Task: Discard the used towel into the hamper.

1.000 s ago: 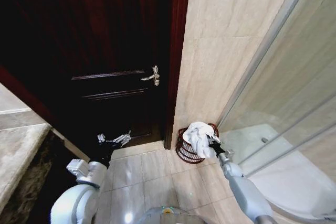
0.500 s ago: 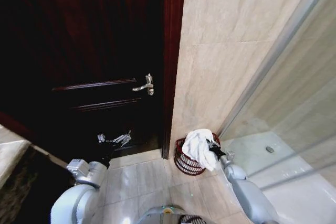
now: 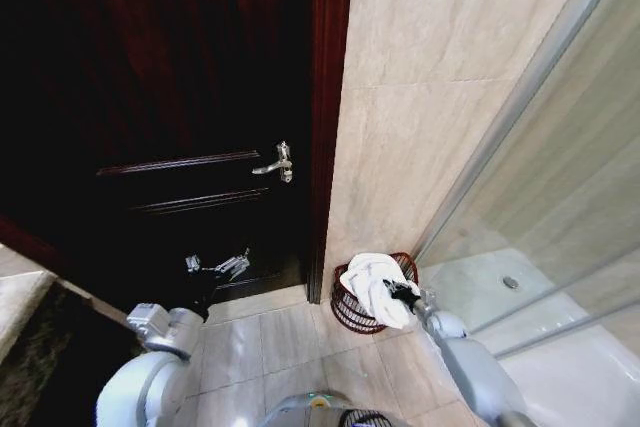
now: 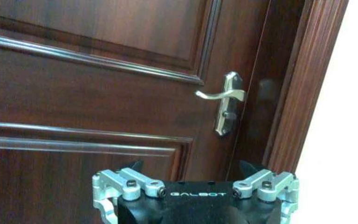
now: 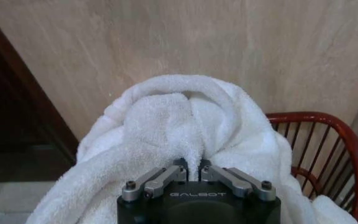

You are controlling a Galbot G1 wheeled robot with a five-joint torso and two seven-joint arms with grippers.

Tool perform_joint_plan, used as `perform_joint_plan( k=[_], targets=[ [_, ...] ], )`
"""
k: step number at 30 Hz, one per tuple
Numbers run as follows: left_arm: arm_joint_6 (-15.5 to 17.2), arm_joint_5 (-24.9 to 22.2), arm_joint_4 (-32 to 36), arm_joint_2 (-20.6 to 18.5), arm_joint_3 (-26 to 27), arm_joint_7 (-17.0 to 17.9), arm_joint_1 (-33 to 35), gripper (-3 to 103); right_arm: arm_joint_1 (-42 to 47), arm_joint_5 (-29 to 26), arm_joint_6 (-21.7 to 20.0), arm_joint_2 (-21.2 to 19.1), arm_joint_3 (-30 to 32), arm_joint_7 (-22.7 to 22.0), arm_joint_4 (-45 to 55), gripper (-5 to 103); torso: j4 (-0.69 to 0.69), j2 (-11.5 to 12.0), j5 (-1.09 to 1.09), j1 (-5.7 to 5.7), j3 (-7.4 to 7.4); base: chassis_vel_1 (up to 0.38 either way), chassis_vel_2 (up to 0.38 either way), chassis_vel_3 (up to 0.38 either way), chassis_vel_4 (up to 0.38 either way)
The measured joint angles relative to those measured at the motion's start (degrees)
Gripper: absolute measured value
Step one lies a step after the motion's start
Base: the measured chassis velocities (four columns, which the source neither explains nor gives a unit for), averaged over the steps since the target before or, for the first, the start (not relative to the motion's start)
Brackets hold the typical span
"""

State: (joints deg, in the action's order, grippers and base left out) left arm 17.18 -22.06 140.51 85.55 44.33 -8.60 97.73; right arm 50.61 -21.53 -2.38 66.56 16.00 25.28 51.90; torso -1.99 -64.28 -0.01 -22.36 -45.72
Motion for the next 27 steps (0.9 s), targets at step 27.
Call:
perform_joint_plan(
  k=[27],
  targets=[
    [0.00, 0.00, 0.00, 0.00, 0.00, 0.00, 0.00, 100, -21.41, 29.02, 7.17, 7.48, 2.59, 4.26, -32.96, 8, 0.01, 0.00, -0.02, 0.01, 0.00, 0.000, 0.000, 0.000, 0.000]
  ],
)
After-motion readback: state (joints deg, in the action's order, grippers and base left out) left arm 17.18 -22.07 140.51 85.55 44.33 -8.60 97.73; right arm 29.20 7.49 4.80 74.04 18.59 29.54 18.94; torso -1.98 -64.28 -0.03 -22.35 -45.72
